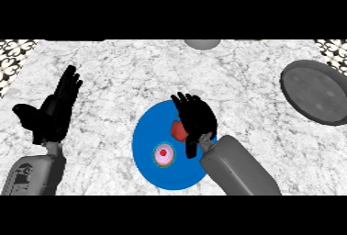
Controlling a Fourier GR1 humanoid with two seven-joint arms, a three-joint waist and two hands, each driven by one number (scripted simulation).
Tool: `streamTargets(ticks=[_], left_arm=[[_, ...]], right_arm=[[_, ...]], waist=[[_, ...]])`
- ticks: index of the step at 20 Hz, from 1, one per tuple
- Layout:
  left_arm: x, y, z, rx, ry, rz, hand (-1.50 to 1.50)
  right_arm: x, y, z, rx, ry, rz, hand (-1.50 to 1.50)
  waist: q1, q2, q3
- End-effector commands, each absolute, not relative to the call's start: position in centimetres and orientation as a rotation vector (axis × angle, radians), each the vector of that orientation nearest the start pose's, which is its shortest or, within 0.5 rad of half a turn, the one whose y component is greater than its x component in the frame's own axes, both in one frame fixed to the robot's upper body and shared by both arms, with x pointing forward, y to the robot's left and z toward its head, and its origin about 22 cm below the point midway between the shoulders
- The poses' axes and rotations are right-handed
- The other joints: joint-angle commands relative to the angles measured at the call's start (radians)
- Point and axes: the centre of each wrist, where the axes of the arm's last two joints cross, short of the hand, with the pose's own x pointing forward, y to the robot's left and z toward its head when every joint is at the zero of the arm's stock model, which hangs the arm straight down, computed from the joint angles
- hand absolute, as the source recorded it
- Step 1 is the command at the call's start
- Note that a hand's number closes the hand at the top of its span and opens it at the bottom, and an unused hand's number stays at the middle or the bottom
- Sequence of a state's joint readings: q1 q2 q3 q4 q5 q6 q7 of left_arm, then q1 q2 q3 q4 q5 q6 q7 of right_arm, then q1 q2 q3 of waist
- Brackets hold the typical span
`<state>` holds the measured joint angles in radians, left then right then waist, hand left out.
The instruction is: Pick the bell pepper from the plate and place it in the pan
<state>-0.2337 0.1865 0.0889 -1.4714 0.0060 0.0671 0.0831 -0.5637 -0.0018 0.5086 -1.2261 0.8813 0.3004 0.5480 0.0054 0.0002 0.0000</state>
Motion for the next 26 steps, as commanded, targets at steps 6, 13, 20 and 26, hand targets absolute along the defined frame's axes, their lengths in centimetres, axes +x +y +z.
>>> streamTargets(ticks=[6,13,20,26], left_arm=[[29.9,26.4,3.6,0.212,-1.620,-0.066,0.00],[29.6,26.9,7.2,0.211,-1.622,-0.062,0.00],[29.0,26.7,4.7,0.206,-1.623,-0.050,0.00],[30.4,27.4,5.1,0.217,-1.623,-0.038,0.00]], right_arm=[[32.1,-5.6,2.0,-0.617,-1.086,1.422,-1.50],[30.9,-5.2,0.3,-0.567,-1.160,1.567,1.50],[31.9,-4.5,1.9,-0.609,-1.228,1.537,1.50],[35.6,-8.2,3.1,-0.792,-1.009,1.081,1.50]], waist=[[-0.001,0.000,0.000],[-0.002,-0.001,0.000],[0.003,0.000,0.000],[-0.008,0.005,-0.001]])
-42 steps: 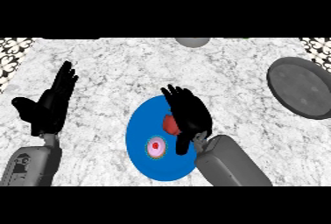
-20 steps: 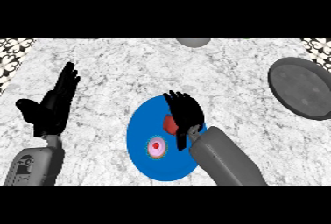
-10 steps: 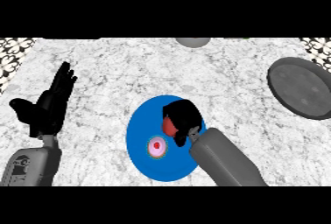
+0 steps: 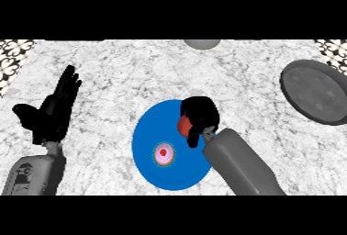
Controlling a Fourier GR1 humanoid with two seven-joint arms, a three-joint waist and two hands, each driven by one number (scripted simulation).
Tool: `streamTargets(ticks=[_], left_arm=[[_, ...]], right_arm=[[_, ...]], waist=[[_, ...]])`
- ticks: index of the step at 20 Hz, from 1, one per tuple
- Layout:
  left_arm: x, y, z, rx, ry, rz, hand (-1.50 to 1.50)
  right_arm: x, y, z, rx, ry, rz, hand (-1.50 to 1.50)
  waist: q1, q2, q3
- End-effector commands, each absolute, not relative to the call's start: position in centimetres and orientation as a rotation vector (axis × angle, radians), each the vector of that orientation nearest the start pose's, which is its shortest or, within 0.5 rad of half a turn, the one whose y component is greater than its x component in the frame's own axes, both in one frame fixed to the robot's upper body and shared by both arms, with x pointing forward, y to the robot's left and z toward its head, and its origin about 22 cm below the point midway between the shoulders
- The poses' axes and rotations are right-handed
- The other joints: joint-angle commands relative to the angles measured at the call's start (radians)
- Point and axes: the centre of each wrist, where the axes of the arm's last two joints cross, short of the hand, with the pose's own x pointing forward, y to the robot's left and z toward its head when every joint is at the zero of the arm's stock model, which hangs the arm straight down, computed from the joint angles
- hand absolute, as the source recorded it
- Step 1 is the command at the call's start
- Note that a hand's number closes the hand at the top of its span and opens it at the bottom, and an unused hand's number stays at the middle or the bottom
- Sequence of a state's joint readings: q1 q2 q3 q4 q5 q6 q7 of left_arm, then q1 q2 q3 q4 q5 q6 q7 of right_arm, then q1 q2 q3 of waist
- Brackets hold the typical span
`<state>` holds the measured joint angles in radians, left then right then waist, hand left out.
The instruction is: Pick the bell pepper from the plate and place it in the pan
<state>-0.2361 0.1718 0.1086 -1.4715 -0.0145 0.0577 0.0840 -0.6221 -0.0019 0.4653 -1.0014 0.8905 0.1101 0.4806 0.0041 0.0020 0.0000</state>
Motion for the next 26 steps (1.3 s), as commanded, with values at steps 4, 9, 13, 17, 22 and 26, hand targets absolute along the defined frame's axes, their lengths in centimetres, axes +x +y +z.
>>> streamTargets(ticks=[4,9,13,17,22,26], left_arm=[[30.0,27.2,5.1,0.199,-1.623,-0.052,0.00],[29.2,27.2,3.6,0.203,-1.615,-0.056,0.00],[30.0,27.5,5.7,0.203,-1.608,-0.054,0.00],[29.3,26.7,4.5,0.214,-1.610,-0.036,0.00],[28.9,28.6,5.9,0.208,-1.632,-0.050,0.00],[28.6,27.3,4.5,0.201,-1.614,-0.047,0.00]], right_arm=[[38.3,-8.6,6.2,-1.016,-0.922,0.785,1.50],[39.3,-7.5,11.4,-1.234,-1.093,0.621,1.50],[39.5,-9.2,14.1,-1.291,-1.172,0.484,1.50],[39.8,-13.5,14.3,-1.360,-1.197,0.361,1.50],[40.9,-19.0,16.5,-1.262,-1.280,0.074,1.50],[40.9,-24.4,16.0,-1.280,-1.272,0.033,1.50]], waist=[[0.009,0.002,-0.001],[0.002,-0.004,-0.001],[-0.006,-0.006,0.000],[-0.012,-0.005,0.000],[0.001,-0.001,0.002],[0.000,0.000,0.001]])
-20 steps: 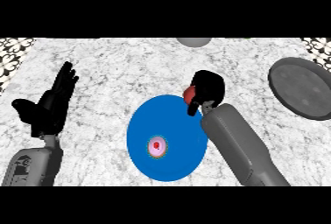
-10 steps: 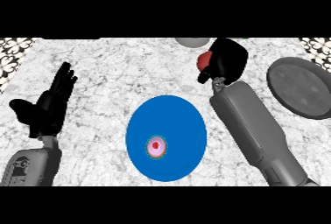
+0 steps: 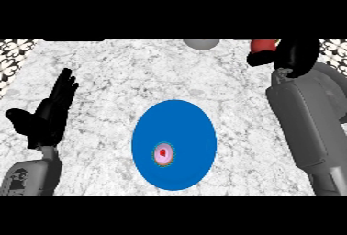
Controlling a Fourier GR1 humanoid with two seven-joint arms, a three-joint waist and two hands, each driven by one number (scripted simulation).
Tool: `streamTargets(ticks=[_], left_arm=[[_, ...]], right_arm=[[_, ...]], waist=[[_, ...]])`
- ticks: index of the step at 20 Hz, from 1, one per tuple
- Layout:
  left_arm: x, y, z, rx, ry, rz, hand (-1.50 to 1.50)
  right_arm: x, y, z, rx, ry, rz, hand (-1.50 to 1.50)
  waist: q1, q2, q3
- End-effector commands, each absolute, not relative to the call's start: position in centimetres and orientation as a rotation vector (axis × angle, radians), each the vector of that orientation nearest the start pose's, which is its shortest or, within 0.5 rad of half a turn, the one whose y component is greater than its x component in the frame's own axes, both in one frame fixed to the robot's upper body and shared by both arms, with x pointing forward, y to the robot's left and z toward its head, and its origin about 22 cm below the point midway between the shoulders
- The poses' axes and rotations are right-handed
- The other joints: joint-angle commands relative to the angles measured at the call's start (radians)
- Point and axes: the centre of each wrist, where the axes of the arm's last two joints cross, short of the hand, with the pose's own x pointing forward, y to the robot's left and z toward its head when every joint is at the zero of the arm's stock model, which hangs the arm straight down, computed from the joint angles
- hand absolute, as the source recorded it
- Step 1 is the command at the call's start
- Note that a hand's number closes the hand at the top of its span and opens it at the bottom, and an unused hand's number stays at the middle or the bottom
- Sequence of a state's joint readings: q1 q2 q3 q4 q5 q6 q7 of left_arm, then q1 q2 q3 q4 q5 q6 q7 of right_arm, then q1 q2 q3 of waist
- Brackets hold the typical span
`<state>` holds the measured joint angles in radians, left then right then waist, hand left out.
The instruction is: Pick the bell pepper from the plate and place it in the pan
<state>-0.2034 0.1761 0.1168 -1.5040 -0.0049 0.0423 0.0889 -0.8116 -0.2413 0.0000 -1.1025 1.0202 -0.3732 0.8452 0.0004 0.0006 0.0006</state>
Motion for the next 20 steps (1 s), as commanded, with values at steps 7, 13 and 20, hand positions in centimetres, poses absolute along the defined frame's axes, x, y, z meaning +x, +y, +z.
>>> streamTargets(ticks=[7,13,20], left_arm=[[29.1,27.9,5.4,0.189,-1.637,-0.050,0.00],[29.8,26.9,5.4,0.174,-1.637,-0.064,0.00],[30.1,25.2,6.1,0.146,-1.660,-0.088,0.00]], right_arm=[[40.2,-35.3,12.4,-1.450,-1.131,0.071,1.50],[37.6,-42.9,9.0,-1.591,-1.010,0.127,1.50],[35.8,-46.7,7.8,-1.594,-0.993,0.031,1.50]], waist=[[0.017,0.006,0.001],[0.034,0.017,0.002],[0.067,0.028,0.007]])
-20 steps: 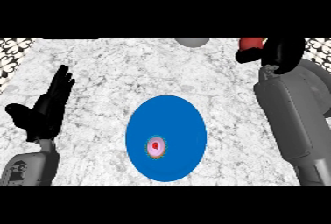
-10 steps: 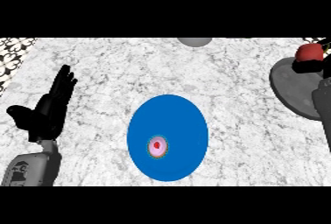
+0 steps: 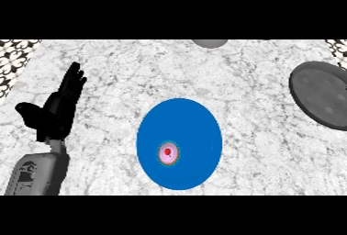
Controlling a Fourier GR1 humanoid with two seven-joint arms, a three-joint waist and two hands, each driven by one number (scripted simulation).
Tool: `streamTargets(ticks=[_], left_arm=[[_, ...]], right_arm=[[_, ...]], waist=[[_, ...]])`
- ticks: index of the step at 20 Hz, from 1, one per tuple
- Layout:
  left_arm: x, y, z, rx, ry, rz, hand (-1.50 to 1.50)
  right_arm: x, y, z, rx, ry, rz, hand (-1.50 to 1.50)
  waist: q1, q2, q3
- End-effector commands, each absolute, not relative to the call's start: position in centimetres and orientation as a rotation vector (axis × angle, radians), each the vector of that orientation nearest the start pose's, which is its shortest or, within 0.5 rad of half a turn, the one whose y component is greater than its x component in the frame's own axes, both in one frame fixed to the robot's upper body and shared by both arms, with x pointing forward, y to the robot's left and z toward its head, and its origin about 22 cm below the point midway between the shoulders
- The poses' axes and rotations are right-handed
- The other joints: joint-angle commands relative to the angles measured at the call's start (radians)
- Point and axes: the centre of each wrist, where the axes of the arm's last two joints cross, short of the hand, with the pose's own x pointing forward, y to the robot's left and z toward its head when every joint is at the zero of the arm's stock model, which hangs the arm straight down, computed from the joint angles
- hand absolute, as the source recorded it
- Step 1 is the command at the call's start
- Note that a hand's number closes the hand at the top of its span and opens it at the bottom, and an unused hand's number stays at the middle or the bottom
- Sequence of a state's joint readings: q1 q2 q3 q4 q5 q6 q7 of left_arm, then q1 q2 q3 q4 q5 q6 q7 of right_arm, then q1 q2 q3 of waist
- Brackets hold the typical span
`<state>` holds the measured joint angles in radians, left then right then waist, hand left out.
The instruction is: Pick the bell pepper from the plate and place it in the pan
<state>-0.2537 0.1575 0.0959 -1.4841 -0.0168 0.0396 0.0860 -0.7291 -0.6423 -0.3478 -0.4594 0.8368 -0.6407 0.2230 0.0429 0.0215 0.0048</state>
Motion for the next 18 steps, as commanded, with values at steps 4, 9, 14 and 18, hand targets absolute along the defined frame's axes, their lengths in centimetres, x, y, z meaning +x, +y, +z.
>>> streamTargets(ticks=[4,9,14,18], left_arm=[[30.2,26.1,5.7,0.166,-1.656,-0.084,0.00],[31.0,25.2,6.1,0.141,-1.656,-0.080,0.00],[30.8,26.1,6.1,0.166,-1.660,-0.097,0.00],[30.8,25.1,6.3,0.149,-1.661,-0.086,0.00]], right_arm=[[35.0,-47.3,6.6,-1.451,-1.064,-0.076,1.50],[35.0,-46.9,5.5,-1.123,-1.017,-0.079,-1.50],[32.9,-47.8,3.0,-1.105,-1.068,-0.048,-1.50],[34.0,-47.4,4.3,-1.162,-1.208,-0.161,-1.50]], waist=[[0.011,0.007,0.006],[0.015,0.009,0.006],[0.024,0.013,0.005],[0.018,0.004,0.004]])
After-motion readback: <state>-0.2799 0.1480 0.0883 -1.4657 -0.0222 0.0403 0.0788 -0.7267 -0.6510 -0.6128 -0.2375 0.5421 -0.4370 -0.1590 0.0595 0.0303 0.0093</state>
